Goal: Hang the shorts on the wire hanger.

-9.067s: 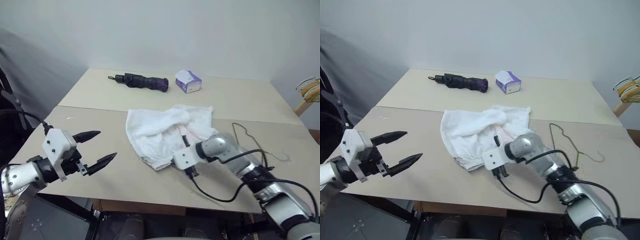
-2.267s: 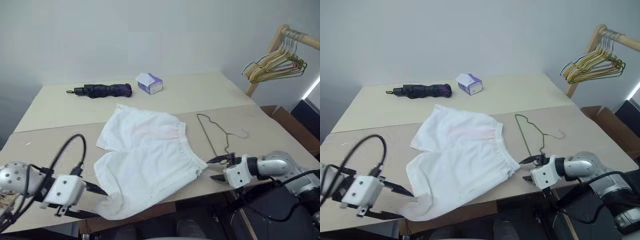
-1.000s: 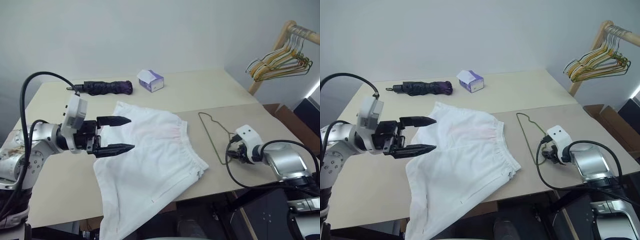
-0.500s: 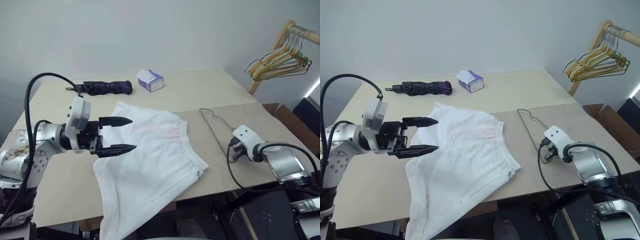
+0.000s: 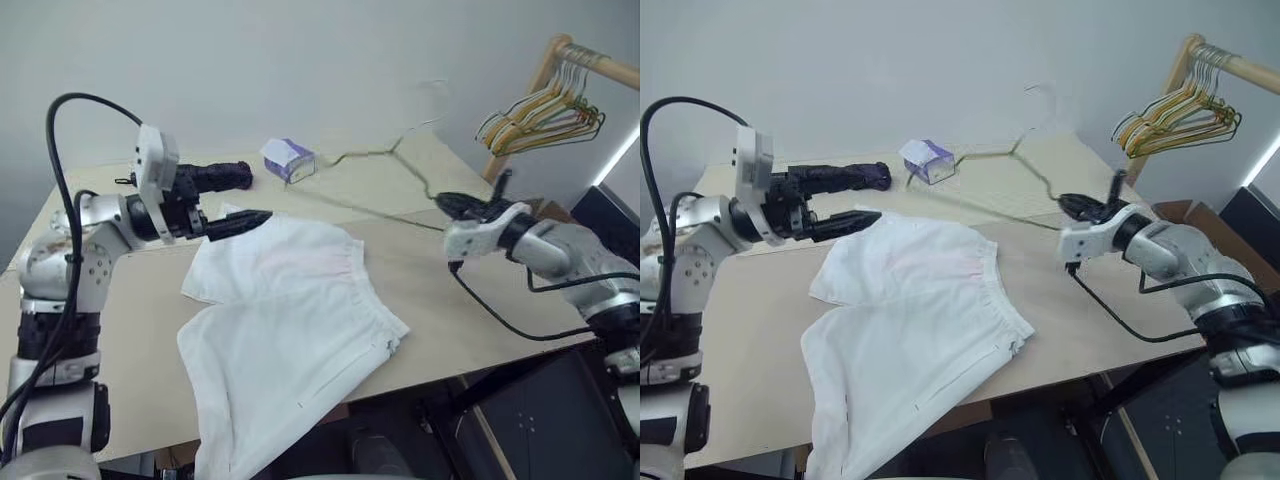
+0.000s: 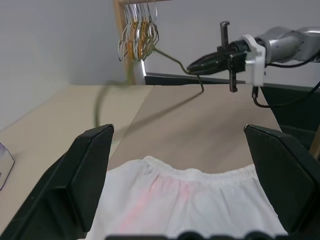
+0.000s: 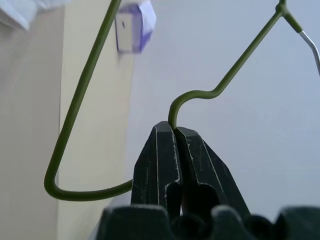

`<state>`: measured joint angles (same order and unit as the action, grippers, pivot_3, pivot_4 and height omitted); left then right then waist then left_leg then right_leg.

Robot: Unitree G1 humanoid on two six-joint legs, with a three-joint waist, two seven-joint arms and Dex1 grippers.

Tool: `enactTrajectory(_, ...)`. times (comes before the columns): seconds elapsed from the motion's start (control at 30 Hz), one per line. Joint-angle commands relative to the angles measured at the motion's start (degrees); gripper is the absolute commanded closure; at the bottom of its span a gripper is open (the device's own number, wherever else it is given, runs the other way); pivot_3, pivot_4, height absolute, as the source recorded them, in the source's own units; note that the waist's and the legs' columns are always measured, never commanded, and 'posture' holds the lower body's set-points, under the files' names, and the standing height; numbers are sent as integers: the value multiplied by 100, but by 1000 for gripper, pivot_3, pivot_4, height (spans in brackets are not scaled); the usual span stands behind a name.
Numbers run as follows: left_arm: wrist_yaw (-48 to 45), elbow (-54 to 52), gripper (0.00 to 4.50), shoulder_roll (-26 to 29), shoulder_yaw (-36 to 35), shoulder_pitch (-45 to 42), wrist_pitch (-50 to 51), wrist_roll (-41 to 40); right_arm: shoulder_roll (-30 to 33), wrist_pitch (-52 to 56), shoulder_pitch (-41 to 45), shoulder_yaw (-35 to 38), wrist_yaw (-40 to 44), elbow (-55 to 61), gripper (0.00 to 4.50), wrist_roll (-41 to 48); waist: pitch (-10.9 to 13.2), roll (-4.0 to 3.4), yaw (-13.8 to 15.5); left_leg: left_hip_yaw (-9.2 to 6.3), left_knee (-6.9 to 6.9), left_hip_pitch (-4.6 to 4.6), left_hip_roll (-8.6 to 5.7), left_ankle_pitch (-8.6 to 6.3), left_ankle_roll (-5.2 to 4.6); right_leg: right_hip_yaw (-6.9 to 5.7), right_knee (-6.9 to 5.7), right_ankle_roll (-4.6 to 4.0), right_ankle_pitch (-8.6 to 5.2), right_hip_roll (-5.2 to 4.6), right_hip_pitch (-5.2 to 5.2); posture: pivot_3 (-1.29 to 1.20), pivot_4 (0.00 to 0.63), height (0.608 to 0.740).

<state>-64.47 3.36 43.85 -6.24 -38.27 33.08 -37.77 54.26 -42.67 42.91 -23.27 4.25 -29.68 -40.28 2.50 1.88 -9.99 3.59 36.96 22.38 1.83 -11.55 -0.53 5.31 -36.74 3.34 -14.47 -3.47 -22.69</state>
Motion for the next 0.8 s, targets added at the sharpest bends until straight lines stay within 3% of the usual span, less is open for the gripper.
enactTrajectory(0.03, -377, 206, 0, 134, 106, -265, 24, 102, 66, -819, 661, -232, -1201, -506, 4454, -1091, 0, 0, -31, -2, -1, 6, -1, 0, 0, 6, -2, 0, 1, 0, -11, -92, 0, 740)
enactTrajectory(0.27, -1129, 505, 0, 212, 1229, -340, -512, 1187, -269, -1278, 1481, -644, -2102, -1043, 4454, -1925, 0, 0, -61, -15, -2, 7, -1, 1, -1, 14, -5, -29, 20, 2, -13, -72, 0, 740)
enactTrajectory(0.37, -1026, 736, 0, 102, 1750, -298, -1007, 1930, -326, -1318, 1611, -692, -2246, -1036, 4454, -2046, 0, 0, -46, -21, -2, 6, -2, 1, -2, 13, -6, -30, 20, 2, -12, -75, 0, 740)
enactTrajectory(0.53, -926, 960, 0, -126, 1889, -325, -882, 2197, -350, -1304, 1677, -673, -2348, -1016, 4454, -2106, 0, 0, -32, -24, 0, 10, -2, 2, -3, 15, -6, -29, 22, 1, -14, -75, 0, 740)
enactTrajectory(0.67, -909, 944, 837, -235, 1870, -312, -775, 2244, -317, -1297, 1661, -646, -2346, -955, 4500, -2094, 0, 0, -39, -27, -1, 9, -2, 1, -3, 16, -6, -29, 22, 1, -14, -75, 0, 740)
enactTrajectory(0.8, -847, 1029, 2189, -352, 1834, -389, -758, 2290, -302, -1279, 1661, -643, -2342, -927, 4500, -2113, 0, 0, -42, -29, 0, 5, -3, 1, -3, 17, -9, -29, 22, 1, -11, -90, 0, 740)
